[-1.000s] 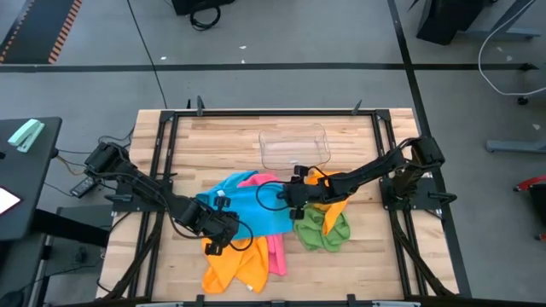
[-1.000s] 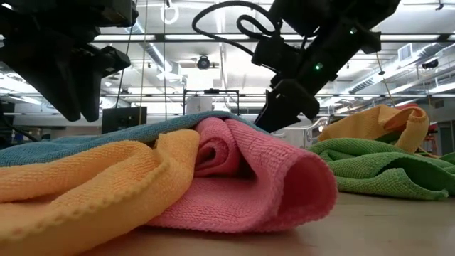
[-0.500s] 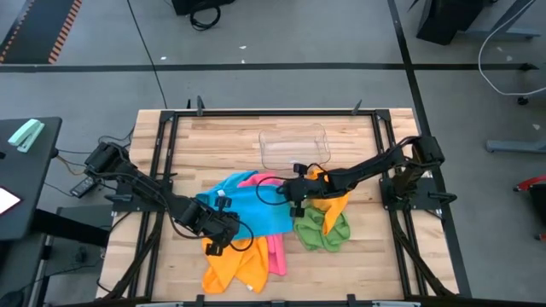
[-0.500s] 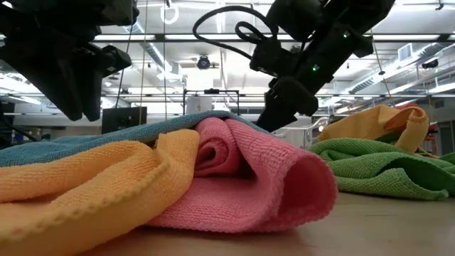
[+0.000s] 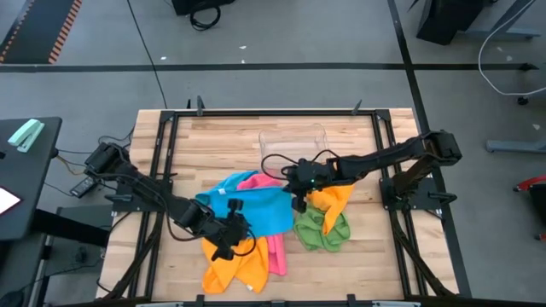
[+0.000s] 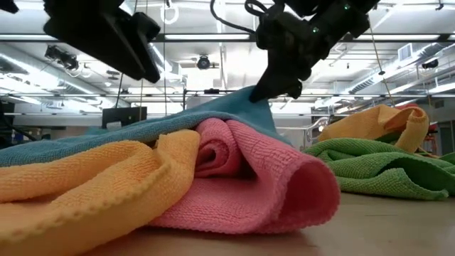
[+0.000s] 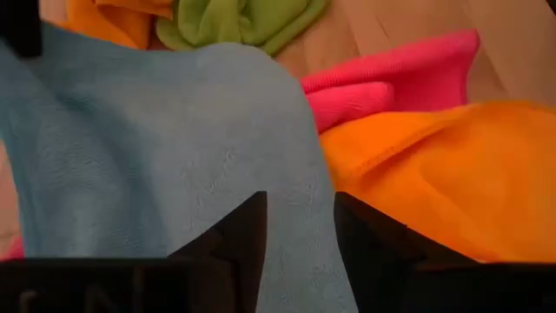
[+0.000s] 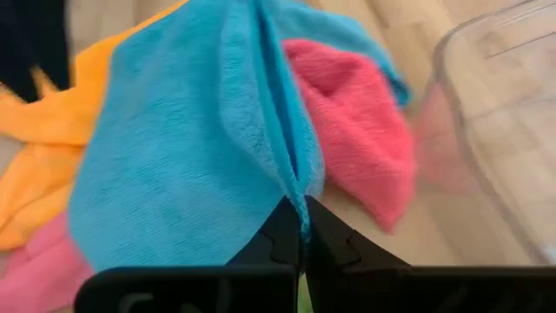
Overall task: Fold microfiber towels
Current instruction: Fold the bottom blue microfiber cloth
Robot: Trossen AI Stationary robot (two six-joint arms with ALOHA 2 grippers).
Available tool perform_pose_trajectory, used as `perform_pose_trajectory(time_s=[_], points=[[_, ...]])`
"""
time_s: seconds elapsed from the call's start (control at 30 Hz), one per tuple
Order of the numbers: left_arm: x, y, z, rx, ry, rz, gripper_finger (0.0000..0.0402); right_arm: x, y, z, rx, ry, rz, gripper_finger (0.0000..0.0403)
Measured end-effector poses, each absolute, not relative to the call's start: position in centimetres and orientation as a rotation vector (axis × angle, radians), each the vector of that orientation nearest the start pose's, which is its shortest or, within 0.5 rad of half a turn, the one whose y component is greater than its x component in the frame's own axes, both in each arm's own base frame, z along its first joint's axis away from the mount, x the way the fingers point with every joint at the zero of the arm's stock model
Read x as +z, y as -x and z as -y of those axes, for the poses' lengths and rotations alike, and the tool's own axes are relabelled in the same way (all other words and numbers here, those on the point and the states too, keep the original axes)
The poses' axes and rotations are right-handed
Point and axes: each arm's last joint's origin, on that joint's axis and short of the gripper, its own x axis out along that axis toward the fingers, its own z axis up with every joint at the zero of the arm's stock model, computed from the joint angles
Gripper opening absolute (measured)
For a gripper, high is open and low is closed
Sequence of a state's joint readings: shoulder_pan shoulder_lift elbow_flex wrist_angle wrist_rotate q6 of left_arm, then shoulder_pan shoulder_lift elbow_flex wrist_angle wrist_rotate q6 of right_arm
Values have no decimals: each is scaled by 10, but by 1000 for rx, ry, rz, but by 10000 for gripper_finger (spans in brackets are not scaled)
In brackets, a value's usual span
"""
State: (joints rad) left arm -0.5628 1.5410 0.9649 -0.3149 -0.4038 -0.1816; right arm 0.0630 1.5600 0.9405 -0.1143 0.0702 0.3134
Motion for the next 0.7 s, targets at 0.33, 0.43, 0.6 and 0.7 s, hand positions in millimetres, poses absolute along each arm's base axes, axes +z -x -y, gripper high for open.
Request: perform_pose_trajectory(time_s=[0.33,0.43,0.6,0.7], points=[[207,-253,169,-103,-247,-850,145,212,-322,-20,-115,-311,-712,7],[207,-254,168,-98,-246,-851,143,213,-323,-18,-122,-359,-701,7],[207,-258,163,-73,-238,-846,151,215,-324,-16,-134,-437,-683,7],[208,-259,162,-79,-252,-833,157,218,-327,-18,-114,-454,-642,7]])
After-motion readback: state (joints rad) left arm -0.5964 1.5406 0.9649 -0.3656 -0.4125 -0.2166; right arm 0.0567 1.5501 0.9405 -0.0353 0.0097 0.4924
